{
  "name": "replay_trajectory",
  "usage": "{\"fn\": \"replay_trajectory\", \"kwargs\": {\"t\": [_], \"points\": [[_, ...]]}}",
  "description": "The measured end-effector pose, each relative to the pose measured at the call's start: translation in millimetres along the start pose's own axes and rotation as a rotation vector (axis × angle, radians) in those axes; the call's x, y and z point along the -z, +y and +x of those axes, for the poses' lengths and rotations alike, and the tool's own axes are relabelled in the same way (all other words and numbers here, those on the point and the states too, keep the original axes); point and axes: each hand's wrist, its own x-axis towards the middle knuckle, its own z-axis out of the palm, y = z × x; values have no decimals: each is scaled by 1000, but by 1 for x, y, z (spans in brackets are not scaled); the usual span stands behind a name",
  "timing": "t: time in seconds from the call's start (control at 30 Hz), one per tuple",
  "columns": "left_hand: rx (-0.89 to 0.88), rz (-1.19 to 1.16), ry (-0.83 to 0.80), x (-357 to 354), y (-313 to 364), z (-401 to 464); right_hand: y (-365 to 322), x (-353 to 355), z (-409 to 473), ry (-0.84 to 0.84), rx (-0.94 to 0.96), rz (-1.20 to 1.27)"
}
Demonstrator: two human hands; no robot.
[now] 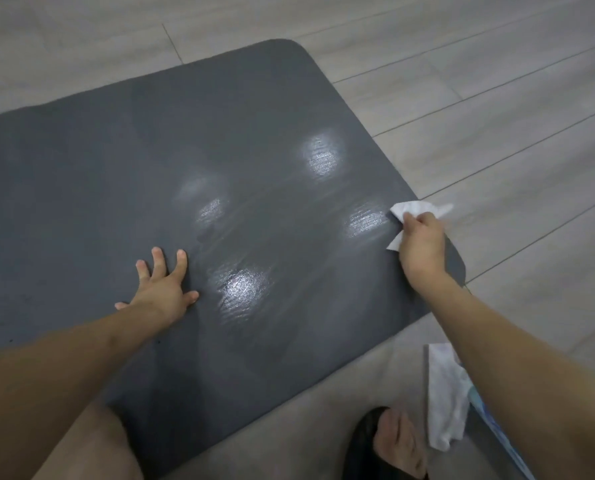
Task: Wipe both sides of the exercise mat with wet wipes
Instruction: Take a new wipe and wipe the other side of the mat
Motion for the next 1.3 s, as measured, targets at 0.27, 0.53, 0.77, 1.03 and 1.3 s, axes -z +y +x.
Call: {"fn": "replay_trajectory", "kwargs": {"t": [0.27, 0.53, 0.77, 1.03, 1.3], "points": [[-24, 9, 14, -2, -4, 1, -72, -38, -247, -782, 1111, 92], [-12, 15, 27, -8, -2, 3, -5, -7, -13, -135, 249, 3], [5, -8, 31, -7, 2, 4, -12, -8, -8, -15, 1, 51], [-27, 13, 39, -9, -4, 8, -56, -37, -197, -662, 1102, -69], [-50, 22, 35, -16, -15, 27, 32, 37, 20, -38, -66, 14]]}}
